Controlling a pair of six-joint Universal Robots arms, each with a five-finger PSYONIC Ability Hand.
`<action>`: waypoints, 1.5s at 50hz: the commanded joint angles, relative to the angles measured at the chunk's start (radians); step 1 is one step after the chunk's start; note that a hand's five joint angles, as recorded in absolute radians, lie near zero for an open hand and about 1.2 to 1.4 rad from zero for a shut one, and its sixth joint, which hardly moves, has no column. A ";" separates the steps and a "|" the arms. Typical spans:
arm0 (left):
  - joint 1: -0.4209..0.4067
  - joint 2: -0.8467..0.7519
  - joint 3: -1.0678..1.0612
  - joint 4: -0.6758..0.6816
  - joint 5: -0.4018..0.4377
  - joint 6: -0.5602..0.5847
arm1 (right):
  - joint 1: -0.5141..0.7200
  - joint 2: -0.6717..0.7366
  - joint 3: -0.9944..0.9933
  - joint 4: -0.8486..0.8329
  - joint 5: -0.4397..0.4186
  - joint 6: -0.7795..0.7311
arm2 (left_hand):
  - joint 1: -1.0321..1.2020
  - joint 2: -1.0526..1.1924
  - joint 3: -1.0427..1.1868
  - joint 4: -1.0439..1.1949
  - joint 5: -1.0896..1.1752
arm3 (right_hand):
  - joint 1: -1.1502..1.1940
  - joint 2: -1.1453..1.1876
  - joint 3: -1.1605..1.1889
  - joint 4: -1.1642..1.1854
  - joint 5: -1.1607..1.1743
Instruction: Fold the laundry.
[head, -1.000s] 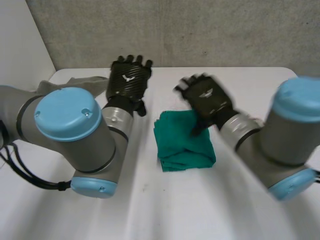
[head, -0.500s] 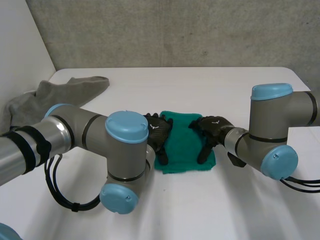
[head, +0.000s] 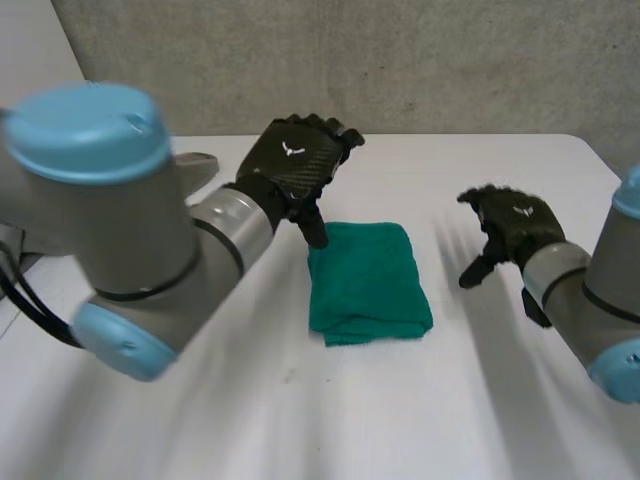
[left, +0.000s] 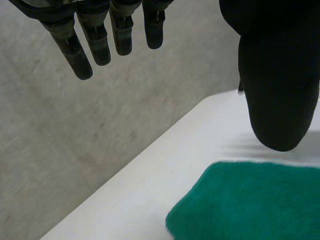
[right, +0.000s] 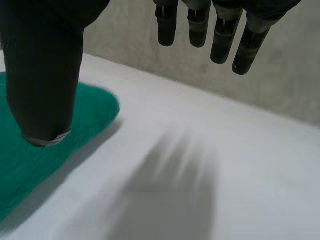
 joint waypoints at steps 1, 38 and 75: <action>0.063 0.058 -0.012 -0.129 0.214 -0.050 | 0.000 0.063 0.066 0.047 -0.114 0.104 | 0.059 0.038 0.050 0.046 0.038 | 0.000 -0.034 -0.033 -0.058 -0.069; 0.088 0.069 -0.018 -0.138 0.236 -0.078 | 0.118 0.340 -0.230 0.017 -0.139 0.260 | 0.056 0.035 0.047 0.043 0.035 | 0.295 0.260 0.262 0.237 0.226; 0.084 0.060 -0.027 -0.137 0.207 -0.078 | -0.270 0.906 -1.409 0.295 0.005 0.087 | 0.071 0.050 0.062 0.058 0.050 | 1.222 1.187 1.189 1.164 1.152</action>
